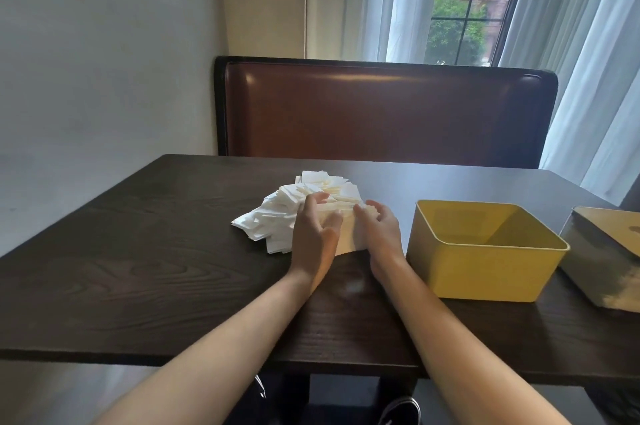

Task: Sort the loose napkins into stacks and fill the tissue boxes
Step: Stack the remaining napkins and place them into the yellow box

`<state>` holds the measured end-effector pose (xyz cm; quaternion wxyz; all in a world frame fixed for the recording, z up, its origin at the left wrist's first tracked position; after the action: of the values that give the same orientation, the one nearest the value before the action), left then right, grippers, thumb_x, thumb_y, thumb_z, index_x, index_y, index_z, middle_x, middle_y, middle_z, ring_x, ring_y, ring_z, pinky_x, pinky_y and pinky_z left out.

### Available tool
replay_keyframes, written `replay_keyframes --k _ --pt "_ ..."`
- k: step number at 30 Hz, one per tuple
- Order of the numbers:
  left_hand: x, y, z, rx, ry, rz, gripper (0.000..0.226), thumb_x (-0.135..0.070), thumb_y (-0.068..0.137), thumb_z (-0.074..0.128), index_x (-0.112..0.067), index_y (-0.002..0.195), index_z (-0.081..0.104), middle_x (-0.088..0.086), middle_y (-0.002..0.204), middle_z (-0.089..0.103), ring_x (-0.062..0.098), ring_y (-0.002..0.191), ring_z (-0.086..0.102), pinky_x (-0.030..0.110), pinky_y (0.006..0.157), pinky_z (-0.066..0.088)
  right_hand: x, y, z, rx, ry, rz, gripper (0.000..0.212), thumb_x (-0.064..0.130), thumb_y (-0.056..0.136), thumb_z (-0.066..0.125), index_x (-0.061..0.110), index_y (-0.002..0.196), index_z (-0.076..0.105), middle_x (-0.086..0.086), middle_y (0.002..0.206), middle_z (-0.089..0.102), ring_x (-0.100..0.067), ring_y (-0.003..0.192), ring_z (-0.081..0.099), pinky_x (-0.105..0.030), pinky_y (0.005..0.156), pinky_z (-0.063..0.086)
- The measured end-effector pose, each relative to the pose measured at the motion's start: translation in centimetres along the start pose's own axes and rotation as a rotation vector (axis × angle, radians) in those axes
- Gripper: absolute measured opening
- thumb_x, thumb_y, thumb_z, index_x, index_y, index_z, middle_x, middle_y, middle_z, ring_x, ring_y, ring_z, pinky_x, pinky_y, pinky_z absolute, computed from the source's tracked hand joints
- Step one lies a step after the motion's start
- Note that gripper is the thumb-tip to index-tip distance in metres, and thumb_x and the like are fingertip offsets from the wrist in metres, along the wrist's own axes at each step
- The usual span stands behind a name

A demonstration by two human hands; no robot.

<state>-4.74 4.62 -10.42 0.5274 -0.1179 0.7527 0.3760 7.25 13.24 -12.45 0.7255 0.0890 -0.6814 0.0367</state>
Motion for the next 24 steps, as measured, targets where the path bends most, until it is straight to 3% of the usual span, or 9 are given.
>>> replay_keyframes --k 3,6,8,11,16,19,24 --pt "0.1 -0.2 0.8 -0.103 -0.072 -0.113 0.032 -0.04 0.093 0.057 -0.018 0.115 0.059 -0.004 0.119 0.061 0.011 0.111 0.055 0.022 0.091 0.041 0.0 0.0 0.2 0.009 0.018 -0.002 0.04 0.03 0.097 0.056 0.016 0.134 0.052 -0.004 0.124 0.061 -0.017 0.109 0.061 -0.037 0.093 0.054" --pt "0.3 -0.3 1.0 -0.232 -0.069 -0.21 0.021 -0.036 0.096 0.058 -0.019 0.107 0.061 -0.005 0.108 0.066 0.015 0.102 0.06 0.033 0.089 0.046 0.1 -0.1 -0.1 -0.009 0.002 -0.017 0.045 0.036 0.097 0.056 0.015 0.136 0.051 -0.002 0.124 0.06 -0.017 0.112 0.059 -0.038 0.098 0.051" --pt "0.2 -0.6 0.9 -0.297 -0.07 -0.222 0.009 -0.026 0.096 0.055 -0.02 0.1 0.061 -0.006 0.099 0.067 0.015 0.096 0.061 0.032 0.084 0.046 0.1 -0.1 -0.4 -0.038 -0.002 -0.024 0.043 0.037 0.097 0.056 0.015 0.134 0.052 -0.001 0.122 0.061 -0.016 0.111 0.059 -0.036 0.097 0.051" --pt "0.4 -0.6 0.3 -0.36 -0.132 -0.22 0.018 -0.01 0.096 0.048 -0.015 0.103 0.063 -0.004 0.098 0.066 0.016 0.095 0.06 0.025 0.079 0.04 -0.1 0.1 -0.8 -0.085 -0.04 -0.017 0.037 0.032 0.098 0.053 0.014 0.131 0.054 -0.002 0.123 0.061 -0.017 0.111 0.059 -0.034 0.095 0.051" --pt "0.2 -0.7 1.1 -0.232 -0.147 -0.221 0.014 -0.021 0.1 0.05 -0.018 0.11 0.061 -0.015 0.099 0.061 0.005 0.095 0.055 0.023 0.084 0.036 -0.1 0.2 -0.3 -0.031 -0.053 -0.028 0.04 0.037 0.101 0.046 0.016 0.134 0.052 -0.002 0.125 0.061 -0.018 0.114 0.058 -0.041 0.1 0.05" --pt "0.3 -0.6 1.0 -0.244 -0.13 -0.22 0.021 -0.02 0.101 0.048 -0.015 0.117 0.062 -0.008 0.109 0.062 0.011 0.106 0.056 0.024 0.088 0.038 -0.1 0.2 -0.1 -0.024 -0.088 -0.038 0.038 0.037 0.101 0.045 0.017 0.132 0.054 -0.001 0.126 0.061 -0.018 0.116 0.058 -0.044 0.101 0.049" --pt "0.5 -0.6 1.6 -0.157 -0.161 -0.246 0.029 -0.024 0.103 0.046 -0.013 0.127 0.059 -0.007 0.118 0.06 0.01 0.112 0.052 0.023 0.091 0.036 -0.1 0.2 -0.2 -0.027 -0.132 -0.024 0.041 0.039 0.103 0.038 0.011 0.116 0.065 -0.002 0.103 0.067 -0.02 0.1 0.063 -0.038 0.085 0.051"
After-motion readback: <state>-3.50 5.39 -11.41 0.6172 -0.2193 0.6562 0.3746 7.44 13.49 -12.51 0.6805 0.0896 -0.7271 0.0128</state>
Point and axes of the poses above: each hand's wrist, its own y-axis towards the middle knuckle, its own z-axis out of the palm, x = y × z, the point moved 7 cm from there along y, towards the middle knuckle
